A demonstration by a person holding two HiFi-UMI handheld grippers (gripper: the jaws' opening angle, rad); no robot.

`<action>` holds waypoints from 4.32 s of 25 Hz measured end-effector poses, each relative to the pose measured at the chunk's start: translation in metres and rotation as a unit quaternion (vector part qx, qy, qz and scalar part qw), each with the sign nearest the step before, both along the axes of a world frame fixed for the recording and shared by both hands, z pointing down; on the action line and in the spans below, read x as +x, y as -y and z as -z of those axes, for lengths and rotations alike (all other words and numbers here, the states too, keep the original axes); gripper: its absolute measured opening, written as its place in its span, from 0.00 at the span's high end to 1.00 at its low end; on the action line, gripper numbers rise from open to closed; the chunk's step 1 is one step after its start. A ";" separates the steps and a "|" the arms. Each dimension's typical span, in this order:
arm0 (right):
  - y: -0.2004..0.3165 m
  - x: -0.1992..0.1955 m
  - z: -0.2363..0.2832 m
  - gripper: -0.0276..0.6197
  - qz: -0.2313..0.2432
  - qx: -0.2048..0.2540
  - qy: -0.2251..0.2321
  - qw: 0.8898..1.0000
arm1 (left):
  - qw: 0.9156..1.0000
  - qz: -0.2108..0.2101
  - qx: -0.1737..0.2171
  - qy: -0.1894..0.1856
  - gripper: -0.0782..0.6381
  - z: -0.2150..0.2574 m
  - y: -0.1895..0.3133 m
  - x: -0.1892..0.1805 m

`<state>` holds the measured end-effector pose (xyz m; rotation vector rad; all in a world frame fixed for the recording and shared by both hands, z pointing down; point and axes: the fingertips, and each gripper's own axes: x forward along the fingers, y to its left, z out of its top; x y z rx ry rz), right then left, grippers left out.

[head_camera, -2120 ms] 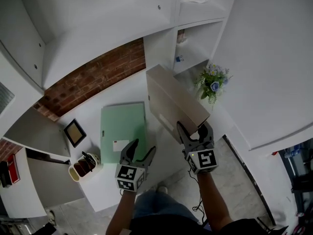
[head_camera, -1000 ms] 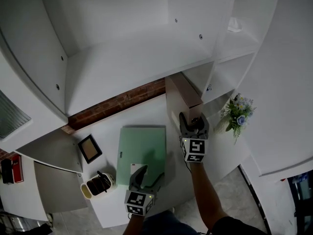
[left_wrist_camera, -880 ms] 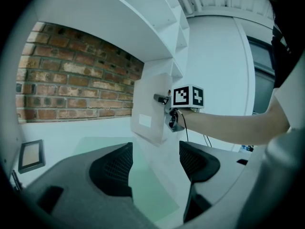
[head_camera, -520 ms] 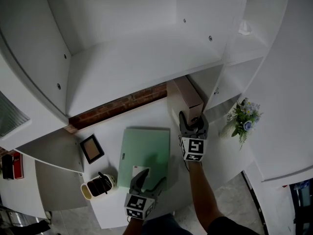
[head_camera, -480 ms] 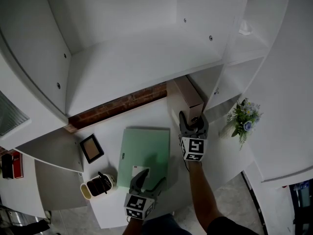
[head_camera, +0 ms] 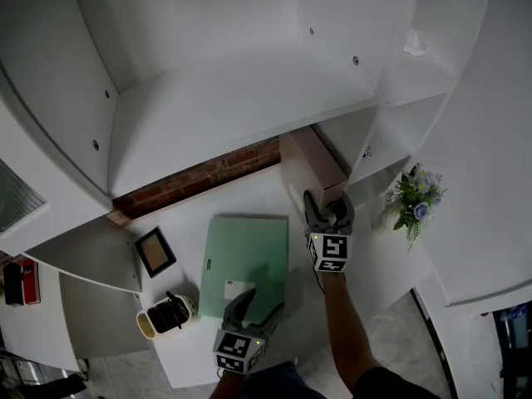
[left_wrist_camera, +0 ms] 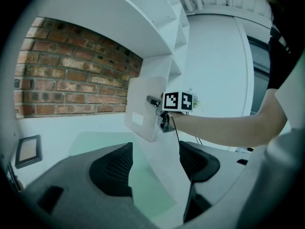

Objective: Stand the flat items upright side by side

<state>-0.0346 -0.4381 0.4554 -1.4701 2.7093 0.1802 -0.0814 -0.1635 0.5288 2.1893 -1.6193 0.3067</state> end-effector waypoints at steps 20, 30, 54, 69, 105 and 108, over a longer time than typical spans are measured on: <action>-0.027 0.026 -0.003 0.46 -0.001 -0.019 -0.002 1.000 | 1.000 0.004 -0.003 -0.005 0.48 -0.001 -0.011 0.009; -0.112 0.059 -0.016 0.46 -0.006 -0.085 0.040 0.996 | 0.998 0.058 0.005 0.018 0.48 0.006 0.000 -0.041; -0.172 -0.053 -0.144 0.38 0.101 -0.368 -0.042 0.924 | 0.970 0.156 -0.181 0.040 0.44 -0.083 0.052 -0.186; -0.170 -0.070 -0.194 0.36 0.126 -0.453 -0.074 0.879 | 0.954 0.135 -0.265 -0.040 0.41 -0.128 0.052 -0.198; -0.173 -0.033 -0.149 0.38 0.120 -0.357 -0.110 0.920 | 0.970 0.120 -0.187 -0.101 0.40 -0.082 0.058 -0.150; -0.177 -0.024 -0.128 0.38 0.117 -0.322 -0.108 0.933 | 0.974 0.120 -0.161 -0.101 0.40 -0.063 0.054 -0.141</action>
